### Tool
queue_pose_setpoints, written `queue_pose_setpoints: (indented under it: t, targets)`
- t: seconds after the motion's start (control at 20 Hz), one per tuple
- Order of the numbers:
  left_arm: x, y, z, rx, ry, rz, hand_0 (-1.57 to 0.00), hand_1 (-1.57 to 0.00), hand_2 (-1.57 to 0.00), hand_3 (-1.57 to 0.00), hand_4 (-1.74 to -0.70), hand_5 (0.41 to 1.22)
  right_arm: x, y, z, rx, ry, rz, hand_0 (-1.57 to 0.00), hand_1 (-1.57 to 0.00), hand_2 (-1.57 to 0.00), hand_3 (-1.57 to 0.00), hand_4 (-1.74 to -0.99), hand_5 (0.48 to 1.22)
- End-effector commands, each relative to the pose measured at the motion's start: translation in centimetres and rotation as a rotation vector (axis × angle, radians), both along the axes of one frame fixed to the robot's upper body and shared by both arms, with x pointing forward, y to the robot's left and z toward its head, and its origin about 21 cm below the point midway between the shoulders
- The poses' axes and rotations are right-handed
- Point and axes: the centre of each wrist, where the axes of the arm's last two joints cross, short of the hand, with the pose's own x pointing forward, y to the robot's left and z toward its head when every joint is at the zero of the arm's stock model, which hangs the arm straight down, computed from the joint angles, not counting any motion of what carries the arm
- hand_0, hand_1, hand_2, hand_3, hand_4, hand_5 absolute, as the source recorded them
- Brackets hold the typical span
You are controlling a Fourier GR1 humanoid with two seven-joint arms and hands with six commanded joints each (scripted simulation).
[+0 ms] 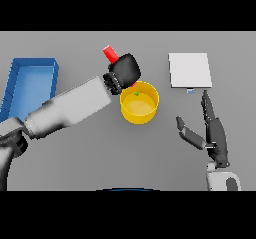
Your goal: Pick up the red beaker and tilt it to pour out 1 green nut into yellow bowl. Pick up the yellow bowl and place it on the metallic measuring scale.
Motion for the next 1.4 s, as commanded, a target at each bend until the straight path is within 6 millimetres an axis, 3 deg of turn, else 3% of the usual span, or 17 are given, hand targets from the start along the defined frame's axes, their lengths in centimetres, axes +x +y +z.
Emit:
queue_pose_setpoints:
  t: [0.0, 0.45, 0.65, 0.8, 0.9, 0.95, 1.05, 1.2, 1.35]
  targets:
    - [0.2, -0.2, 0.2, 0.017, -0.015, -0.008, -1.57, -1.57, -1.57, -1.56, -1.74, 1.221, -0.1, 0.0, -0.3, -0.007, 0.005, -0.005, 0.0, 0.0, 0.0, 0.0, -1.276, 0.6]
    - [0.7, -1.9, 1.0, 0.267, -0.099, -0.116, -1.57, -1.57, -1.57, -1.57, -1.73, 1.221, -0.1, 0.3, -0.3, -0.041, -0.013, -0.009, 0.0, 0.0, 0.0, 0.0, -1.204, 0.591]
    - [0.7, -2.3, 1.2, 0.333, -0.127, -0.169, -1.57, -1.57, -1.57, -1.57, -1.73, 1.221, 0.2, 0.5, -0.7, -0.058, -0.011, -0.018, 0.0, 0.0, 0.0, 0.0, -1.21, 0.594]
    - [1.7, -2.6, 4.1, 0.32, -0.148, -0.153, -1.57, -1.57, -1.57, -1.57, -1.73, 1.221, 0.0, 0.7, -0.7, -0.053, -0.018, -0.014, 0.0, 0.0, 0.0, 0.0, -1.206, 0.592]
    - [2.9, -2.4, 7.5, 0.276, -0.208, -0.142, -1.57, -1.57, -1.57, -1.49, -1.73, 1.221, 0.1, 0.3, -0.4, -0.067, -0.024, -0.021, 0.0, 0.0, 0.0, 0.0, -1.203, 0.592]
    - [3.5, -1.9, 9.2, 0.263, -0.232, -0.115, -1.57, -1.57, -1.4, -1.51, -1.68, 1.221, 0.0, 0.6, -0.4, -0.061, -0.03, -0.009, 0.0, 0.0, 0.0, 0.0, -1.201, 0.592]
    - [4.5, -1.0, 12.4, 0.197, -0.27, -0.076, -1.57, -1.57, -1.46, -1.04, -1.7, 1.221, 0.2, 0.7, -0.7, -0.046, -0.013, -0.011, 0.0, 0.0, 0.0, 0.0, -1.186, 0.596]
    - [5.9, 0.3, 17.0, 0.06, -0.32, 0.041, -1.57, -1.57, -1.51, -1.3, -1.71, 1.221, 0.2, 0.7, -0.3, -0.015, -0.024, 0.01, 0.0, 0.0, 0.0, 0.0, -1.182, 0.593]
    - [7.6, 4.3, 20.0, -0.186, -0.284, 0.239, -1.57, -1.57, -1.54, -1.38, -1.72, 1.221, 0.6, 0.7, -0.3, 0.002, -0.018, 0.014, 0.0, 0.0, 0.0, 0.0, -1.2, 0.596]
